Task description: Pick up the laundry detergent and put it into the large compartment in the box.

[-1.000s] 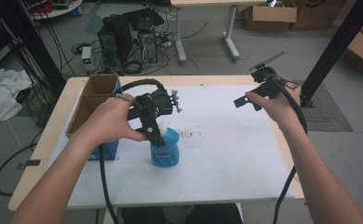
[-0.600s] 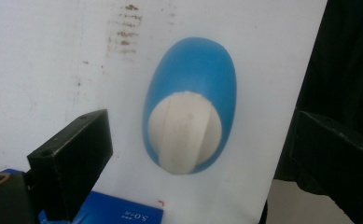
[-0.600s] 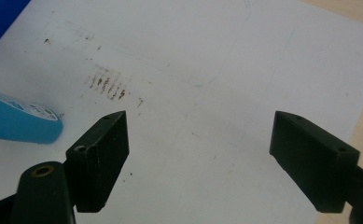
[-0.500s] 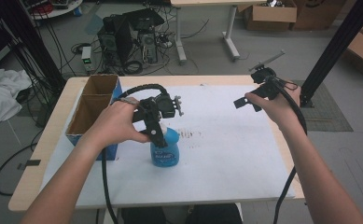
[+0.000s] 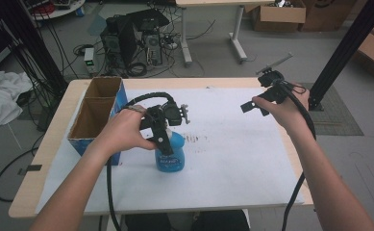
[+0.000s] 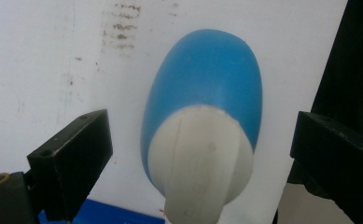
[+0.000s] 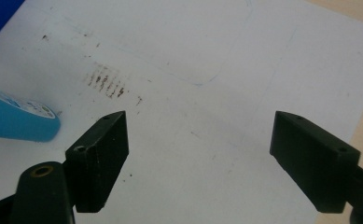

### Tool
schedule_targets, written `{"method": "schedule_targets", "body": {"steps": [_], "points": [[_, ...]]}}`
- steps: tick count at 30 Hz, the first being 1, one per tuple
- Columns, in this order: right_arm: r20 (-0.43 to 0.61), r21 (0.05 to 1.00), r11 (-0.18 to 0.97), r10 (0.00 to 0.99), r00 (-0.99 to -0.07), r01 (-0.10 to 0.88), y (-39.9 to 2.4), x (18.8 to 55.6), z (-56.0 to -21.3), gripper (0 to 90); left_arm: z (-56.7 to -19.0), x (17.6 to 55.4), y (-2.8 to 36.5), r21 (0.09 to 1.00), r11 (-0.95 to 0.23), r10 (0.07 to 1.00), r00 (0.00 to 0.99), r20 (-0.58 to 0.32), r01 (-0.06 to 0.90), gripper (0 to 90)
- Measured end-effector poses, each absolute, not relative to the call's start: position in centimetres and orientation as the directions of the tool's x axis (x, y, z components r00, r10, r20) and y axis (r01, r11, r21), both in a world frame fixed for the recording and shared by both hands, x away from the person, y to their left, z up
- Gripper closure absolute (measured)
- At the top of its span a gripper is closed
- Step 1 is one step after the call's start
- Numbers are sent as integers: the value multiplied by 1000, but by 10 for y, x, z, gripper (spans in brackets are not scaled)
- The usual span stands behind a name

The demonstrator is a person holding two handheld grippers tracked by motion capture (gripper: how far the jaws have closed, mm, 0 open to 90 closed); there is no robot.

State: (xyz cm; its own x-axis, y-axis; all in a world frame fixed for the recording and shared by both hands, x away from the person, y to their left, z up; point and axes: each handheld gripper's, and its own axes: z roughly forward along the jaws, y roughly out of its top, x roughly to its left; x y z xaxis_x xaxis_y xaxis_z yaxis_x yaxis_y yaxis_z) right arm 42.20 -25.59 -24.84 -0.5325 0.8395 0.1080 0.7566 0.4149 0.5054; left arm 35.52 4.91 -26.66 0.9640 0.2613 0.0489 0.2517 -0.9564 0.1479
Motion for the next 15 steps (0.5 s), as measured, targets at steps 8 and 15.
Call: {"method": "schedule_targets", "body": {"steps": [8,15], "points": [[109,511,411,840,-531,755,-257,421,-249,196,-274,357,49,142,-958,259,965,45,251,62],[108,512,412,840,-532,754,-258,420,-249,195,-278,358,46,122,-962,251,966,52,244,70]]}}
